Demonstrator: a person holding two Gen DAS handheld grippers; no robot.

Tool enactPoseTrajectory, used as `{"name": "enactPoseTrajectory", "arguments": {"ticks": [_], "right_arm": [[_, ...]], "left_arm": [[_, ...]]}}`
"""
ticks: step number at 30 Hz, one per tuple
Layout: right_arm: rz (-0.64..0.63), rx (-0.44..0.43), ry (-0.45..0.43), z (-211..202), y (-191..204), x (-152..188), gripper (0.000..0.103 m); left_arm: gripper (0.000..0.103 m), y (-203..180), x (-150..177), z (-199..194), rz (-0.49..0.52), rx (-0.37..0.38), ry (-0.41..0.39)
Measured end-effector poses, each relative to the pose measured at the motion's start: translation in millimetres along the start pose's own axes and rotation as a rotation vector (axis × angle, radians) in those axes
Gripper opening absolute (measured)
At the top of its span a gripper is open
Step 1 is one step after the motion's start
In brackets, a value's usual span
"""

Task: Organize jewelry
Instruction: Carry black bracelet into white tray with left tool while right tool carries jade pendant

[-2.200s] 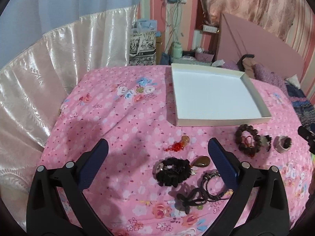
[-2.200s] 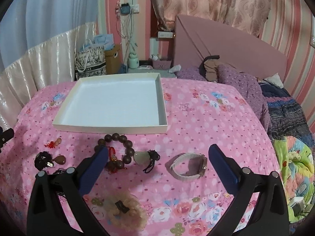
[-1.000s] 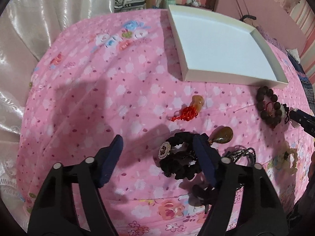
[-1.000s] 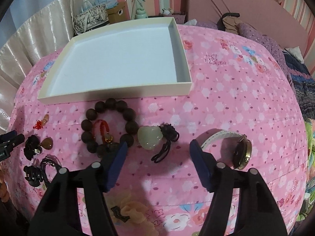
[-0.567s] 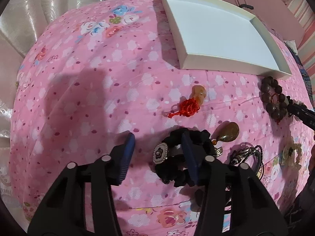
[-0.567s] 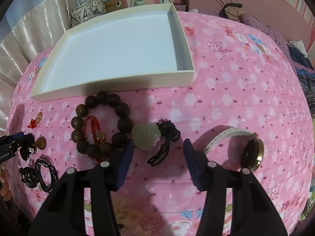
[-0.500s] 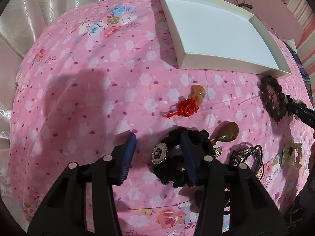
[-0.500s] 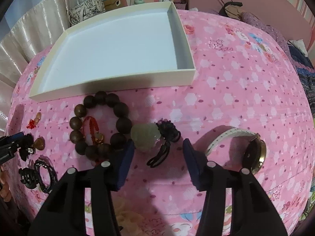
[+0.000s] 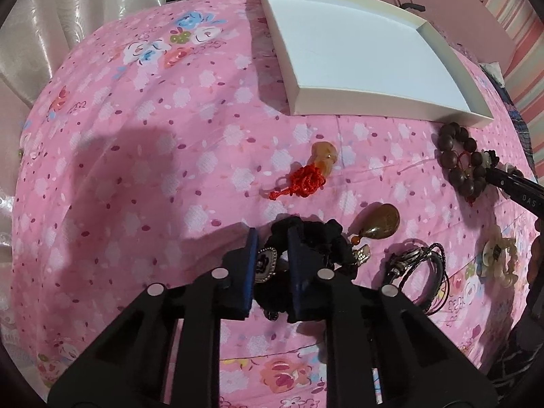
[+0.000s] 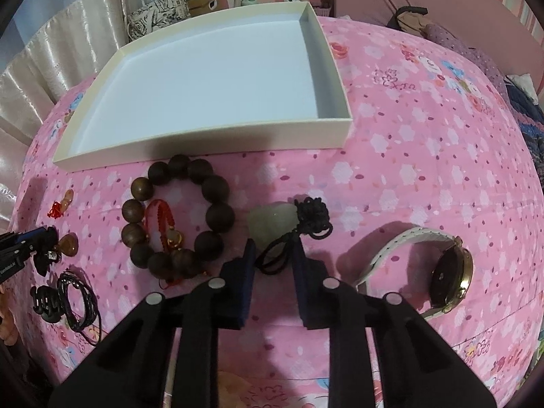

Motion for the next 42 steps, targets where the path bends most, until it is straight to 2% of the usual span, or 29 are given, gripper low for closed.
{"name": "enactPoseTrajectory", "arguments": {"ticks": [1, 2, 10, 12, 14, 17, 26, 36, 42], "right_arm": [[0.0, -0.001, -0.005, -2, -1, 0, 0.006], [0.0, 0.0, -0.011, -5, -1, 1, 0.005], [-0.022, 0.012, -0.076, -27, -3, -6, 0.004], [-0.028, 0.018, -0.091, -32, -3, -9, 0.004], [-0.032, 0.016, -0.102, -36, 0, -12, 0.004], [-0.037, 0.016, -0.115, -41, 3, -16, 0.004], [-0.051, 0.008, -0.139, -51, 7, -23, 0.004], [-0.068, 0.009, -0.182, -59, 12, -47, 0.004], [-0.097, 0.022, -0.237, -63, 18, -86, 0.004]], "left_arm": [[0.014, 0, 0, -1, 0.0, 0.001, -0.003], [0.013, 0, -1, -2, -0.002, 0.003, -0.006], [0.011, -4, -9, -33, -0.009, 0.036, -0.098], [0.007, -7, -10, -43, -0.004, 0.044, -0.119], [0.007, -9, -10, -52, -0.004, 0.053, -0.135], [0.007, -19, -21, -63, 0.004, 0.058, -0.171], [0.007, -36, -31, -78, 0.023, 0.073, -0.211], [0.007, -61, -73, -102, 0.041, 0.086, -0.3], [0.007, -78, -114, -99, 0.041, 0.087, -0.334]]}}
Point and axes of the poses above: each gripper's, at about its wrist camera, not at the fingertips, and z roughly the way its jaws point, y to its left, x to its underside, the point moved 10 cm from there along z, roughly the way its jaws point, and after that the axes turned 6 degrees about -z, right-handed, at the moved point
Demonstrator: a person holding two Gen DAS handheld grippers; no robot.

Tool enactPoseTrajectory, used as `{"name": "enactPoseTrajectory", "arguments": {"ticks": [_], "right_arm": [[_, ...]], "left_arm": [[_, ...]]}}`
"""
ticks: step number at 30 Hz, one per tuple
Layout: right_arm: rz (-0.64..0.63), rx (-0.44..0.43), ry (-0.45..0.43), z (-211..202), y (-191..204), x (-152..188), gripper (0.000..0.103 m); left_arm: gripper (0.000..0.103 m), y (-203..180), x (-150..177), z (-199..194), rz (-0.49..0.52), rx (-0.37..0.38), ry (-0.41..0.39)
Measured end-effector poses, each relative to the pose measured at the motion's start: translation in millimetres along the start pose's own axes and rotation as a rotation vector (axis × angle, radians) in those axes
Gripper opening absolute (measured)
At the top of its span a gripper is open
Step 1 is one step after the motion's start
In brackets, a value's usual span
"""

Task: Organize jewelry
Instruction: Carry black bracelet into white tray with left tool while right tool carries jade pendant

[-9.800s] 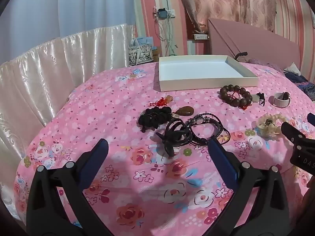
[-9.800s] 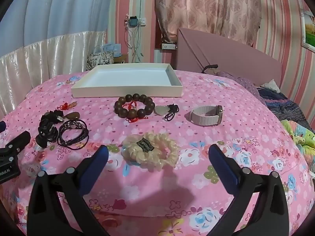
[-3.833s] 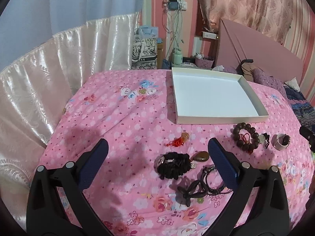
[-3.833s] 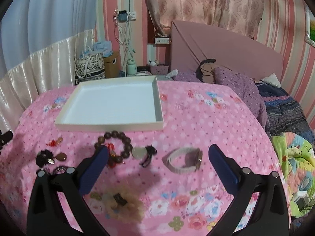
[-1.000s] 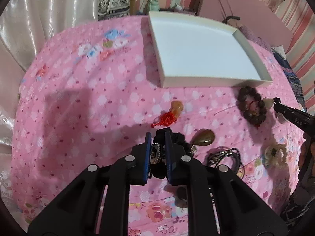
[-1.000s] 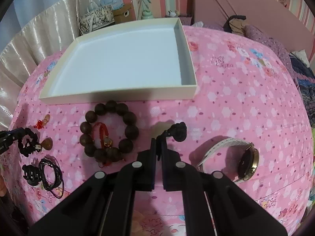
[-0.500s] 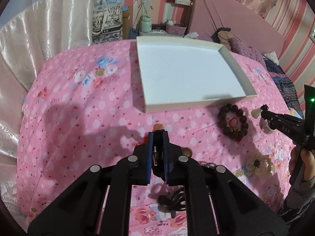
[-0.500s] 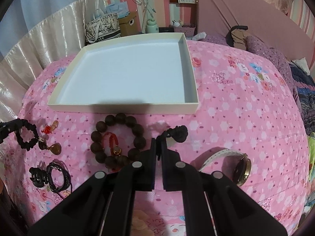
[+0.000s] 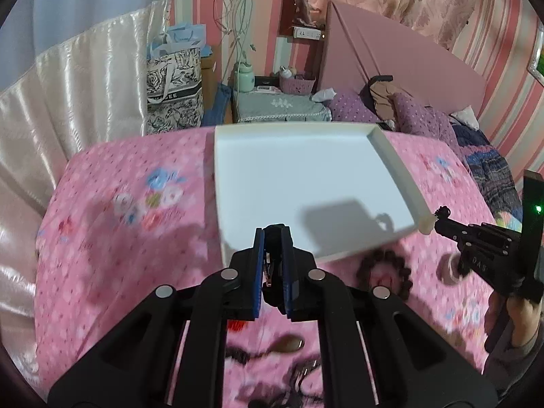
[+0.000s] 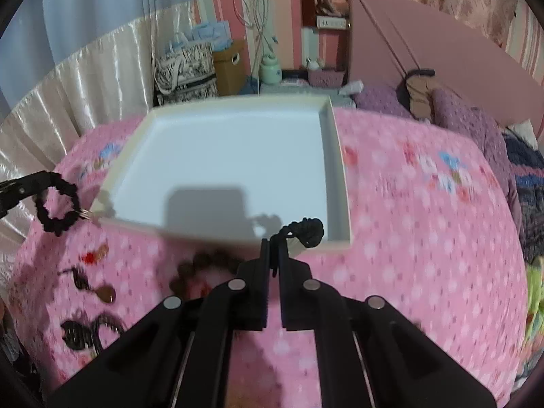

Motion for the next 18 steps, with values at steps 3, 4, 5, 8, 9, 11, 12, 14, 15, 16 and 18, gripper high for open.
{"name": "enactPoseTrajectory", "arguments": {"ticks": [3, 4, 5, 8, 9, 11, 12, 14, 15, 16, 18], "right_arm": [[-0.012, 0.007, -0.018, 13, 1, -25, 0.004], [-0.011, 0.011, -0.024, 20, 0, -36, 0.004], [-0.009, 0.013, -0.028, 26, -1, -44, 0.004], [-0.003, 0.023, -0.046, 46, -4, -70, 0.004], [0.0, 0.026, -0.051, 53, -5, -78, 0.004], [0.004, 0.044, -0.065, 69, -9, -95, 0.004], [0.008, 0.049, -0.07, 77, -11, -104, 0.004], [0.016, 0.054, -0.078, 90, -14, -117, 0.004], [0.021, 0.051, -0.083, 97, -16, -125, 0.004], [0.025, 0.049, -0.085, 103, -17, -129, 0.004], [0.033, 0.047, -0.077, 116, -21, -137, 0.004]], "left_arm": [[0.007, -10, -23, 19, -0.01, 0.013, 0.0], [0.007, -13, -29, 23, -0.01, 0.011, -0.006], [0.007, -16, -38, 31, -0.009, 0.009, -0.016], [0.007, -20, -61, 53, -0.025, -0.002, -0.023], [0.007, -21, -64, 59, -0.029, -0.004, -0.021], [0.007, -20, -80, 77, -0.032, -0.022, -0.021], [0.007, -20, -84, 85, -0.032, -0.031, -0.021], [0.007, -17, -94, 104, -0.034, -0.048, -0.013], [0.007, -16, -98, 110, -0.037, -0.05, -0.01], [0.007, -15, -102, 119, -0.044, -0.055, -0.007], [0.007, -10, -110, 136, -0.053, -0.066, -0.002]]}}
Point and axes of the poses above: each gripper's, at about its wrist camera, not at the fingertips, and z roughly the way its jaws point, y to its left, x to its underside, the point moved 10 cm from there along z, roughly the way its jaws point, and after that the axes turned 6 degrees about -z, right-handed, at the moved point
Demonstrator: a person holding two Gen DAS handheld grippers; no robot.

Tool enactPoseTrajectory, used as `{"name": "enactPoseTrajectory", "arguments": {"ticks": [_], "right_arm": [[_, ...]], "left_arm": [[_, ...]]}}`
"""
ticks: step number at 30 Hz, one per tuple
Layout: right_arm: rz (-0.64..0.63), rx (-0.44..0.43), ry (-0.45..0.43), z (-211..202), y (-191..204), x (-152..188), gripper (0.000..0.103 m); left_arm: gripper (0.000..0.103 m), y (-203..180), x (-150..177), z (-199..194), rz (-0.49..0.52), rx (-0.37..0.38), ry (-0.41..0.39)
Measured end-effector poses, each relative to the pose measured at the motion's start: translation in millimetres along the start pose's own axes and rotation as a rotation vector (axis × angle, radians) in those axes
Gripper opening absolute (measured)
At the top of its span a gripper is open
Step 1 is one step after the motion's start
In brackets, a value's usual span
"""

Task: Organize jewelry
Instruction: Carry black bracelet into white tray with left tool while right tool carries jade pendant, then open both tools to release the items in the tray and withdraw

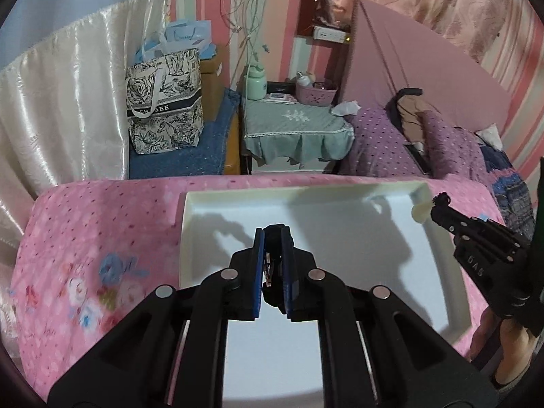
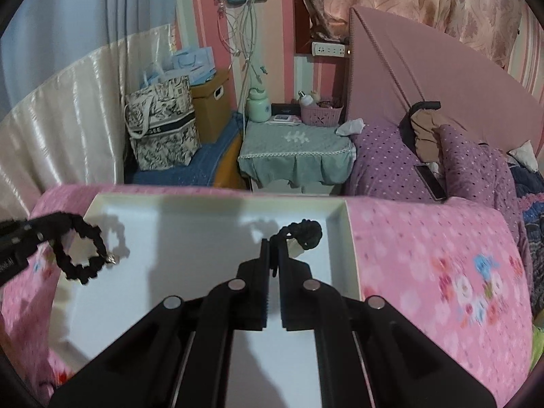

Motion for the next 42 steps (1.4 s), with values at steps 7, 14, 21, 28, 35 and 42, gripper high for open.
{"name": "enactPoseTrajectory", "arguments": {"ticks": [7, 14, 21, 28, 35, 42], "right_arm": [[0.015, 0.002, 0.029, 48, -2, -8, 0.004], [0.007, 0.011, 0.125, 76, -2, 10, 0.004], [0.009, 0.014, 0.149, 82, -1, 12, 0.004], [0.014, 0.01, 0.16, 78, 0, 15, 0.007], [0.027, 0.016, 0.167, 65, -3, 20, 0.05], [0.05, 0.0, 0.116, 17, -13, 20, 0.064]], "left_arm": [[0.007, -2, -5, 45, 0.001, -0.011, 0.037], [0.007, -4, 5, 74, 0.004, -0.037, 0.068], [0.008, -1, 13, 95, 0.002, -0.082, 0.11], [0.013, 2, 12, 100, 0.022, -0.129, 0.109], [0.045, -1, 13, 81, 0.038, -0.117, 0.094], [0.091, -1, 2, 5, 0.044, -0.089, -0.034]]}}
Point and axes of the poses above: each gripper's, at about its wrist camera, not at the fingertips, and z roughly the way its jaws point, y to its left, x to its underside, the point moved 10 cm from there along z, roughly the way its jaws point, and after that the axes turned 6 degrees about -z, right-handed, at the moved point
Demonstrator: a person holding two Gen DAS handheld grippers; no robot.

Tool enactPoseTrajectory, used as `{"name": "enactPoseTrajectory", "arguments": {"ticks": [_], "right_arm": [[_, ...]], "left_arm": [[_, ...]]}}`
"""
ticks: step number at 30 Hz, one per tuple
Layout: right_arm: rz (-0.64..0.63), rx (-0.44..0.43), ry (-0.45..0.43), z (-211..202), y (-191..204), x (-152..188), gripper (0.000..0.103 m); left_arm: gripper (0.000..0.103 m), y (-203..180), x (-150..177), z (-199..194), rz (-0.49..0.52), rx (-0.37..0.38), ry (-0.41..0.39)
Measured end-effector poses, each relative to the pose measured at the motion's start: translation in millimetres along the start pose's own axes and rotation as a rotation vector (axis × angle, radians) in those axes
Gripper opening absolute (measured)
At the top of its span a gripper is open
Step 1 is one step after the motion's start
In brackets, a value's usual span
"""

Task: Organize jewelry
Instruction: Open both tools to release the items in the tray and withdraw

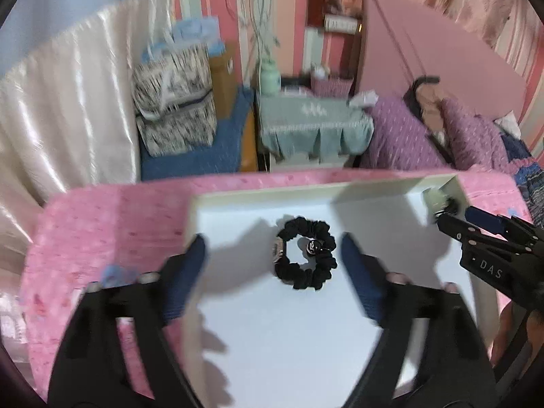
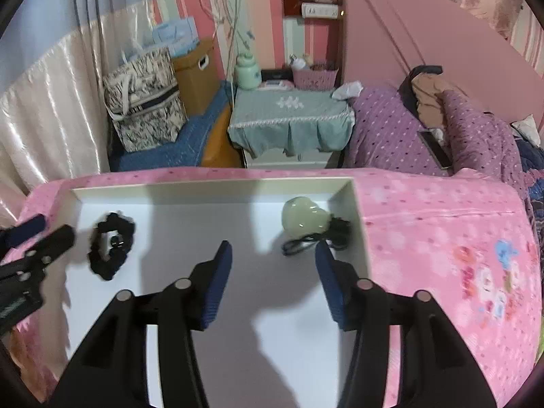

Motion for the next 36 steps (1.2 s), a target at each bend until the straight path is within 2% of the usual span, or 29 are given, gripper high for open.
{"name": "enactPoseTrajectory", "arguments": {"ticks": [1, 4, 10, 16, 20, 23, 26, 29, 32, 36], "right_arm": [[-0.001, 0.008, -0.018, -12, -3, 1, 0.073], [-0.001, 0.042, -0.061, -45, -14, 10, 0.086], [-0.012, 0.101, -0.105, -101, -28, 39, 0.096], [-0.034, 0.19, -0.142, -149, -36, 73, 0.099], [-0.022, 0.2, -0.143, -168, -39, 94, 0.099], [0.002, 0.234, -0.148, -179, -44, 105, 0.099], [0.055, 0.215, -0.162, -189, -44, 118, 0.099], [0.08, 0.177, -0.138, -188, -40, 129, 0.099], [0.069, 0.169, -0.12, -187, -33, 135, 0.099], [0.039, 0.171, -0.143, -187, -22, 135, 0.099]], "left_arm": [[0.094, 2, -1, -9, -0.001, 0.002, -0.018], [0.099, 13, 3, -42, 0.0, 0.005, -0.06], [0.1, 29, 29, -85, -0.003, 0.004, -0.102], [0.1, 37, 62, -119, 0.015, 0.01, -0.116], [0.1, 42, 86, -131, 0.024, 0.033, -0.103], [0.1, 49, 100, -139, 0.034, 0.019, -0.098], [0.1, 58, 109, -150, -0.001, 0.034, -0.108], [0.1, 64, 118, -151, -0.023, 0.049, -0.086], [0.1, 71, 125, -150, -0.017, 0.021, -0.066], [0.1, 82, 132, -147, -0.042, 0.015, -0.066]]}}
Point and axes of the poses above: each gripper's, at about its wrist camera, not at the fingertips, and z roughly the way its jaws point, y to its left, x to its underside, the point moved 10 cm from there along z, roughly the way its jaws point, and after that the axes turned 6 degrees about -z, right-handed, at the moved point
